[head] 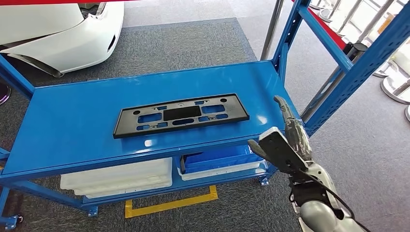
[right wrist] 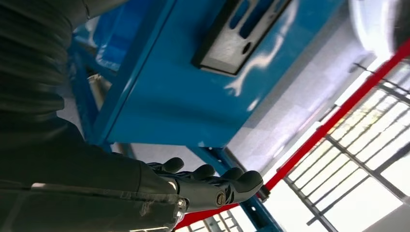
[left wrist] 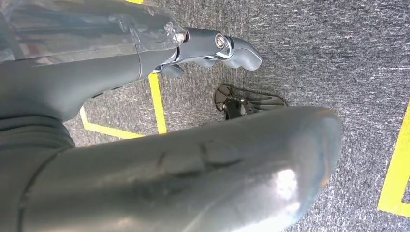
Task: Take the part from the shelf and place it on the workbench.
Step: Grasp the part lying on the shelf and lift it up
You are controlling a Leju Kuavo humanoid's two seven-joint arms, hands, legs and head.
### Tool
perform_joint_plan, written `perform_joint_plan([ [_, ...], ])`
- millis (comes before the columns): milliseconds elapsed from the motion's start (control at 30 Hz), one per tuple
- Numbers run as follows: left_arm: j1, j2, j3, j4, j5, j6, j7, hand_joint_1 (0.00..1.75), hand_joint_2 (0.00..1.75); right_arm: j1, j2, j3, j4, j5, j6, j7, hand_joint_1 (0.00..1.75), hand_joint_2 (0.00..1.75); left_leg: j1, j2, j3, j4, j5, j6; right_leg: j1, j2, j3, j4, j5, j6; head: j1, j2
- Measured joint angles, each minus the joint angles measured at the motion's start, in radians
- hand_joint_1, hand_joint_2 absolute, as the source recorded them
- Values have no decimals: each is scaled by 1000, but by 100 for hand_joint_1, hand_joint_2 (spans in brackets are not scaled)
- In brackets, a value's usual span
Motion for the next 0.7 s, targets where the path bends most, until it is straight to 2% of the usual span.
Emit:
perform_joint_plan([
  [100, 0, -2, -1, 0, -6, -1, 0, 0, 0, -35, -11, 7, 96, 84, 46, 51, 0, 175, 0, 0, 0, 0, 0, -1, 0, -1, 0, 0, 0, 0, 0, 0],
  [333, -1, -6, -9, 0, -8, -1, -1, 0, 0, -119, -31, 16, 323, 234, 55, 48, 0, 175, 0, 0, 0, 0, 1, -1, 0, -2, 0, 0, 0, 0, 4, 0],
  [500, -4, -9, -19, 0, -12, -1, -5, 0, 0, -174, -31, 52, 414, 347, 84, 3, 0, 175, 0, 0, 0, 0, 1, -1, 1, -2, 0, 0, 0, 0, 5, 0],
  [700, -10, -11, -24, 0, -16, 0, -5, 0, 0, -233, -21, 105, 481, 416, 57, -63, 0, 175, 1, -1, 0, -1, 1, -1, 1, -3, 0, 0, 0, 0, 4, 0],
])
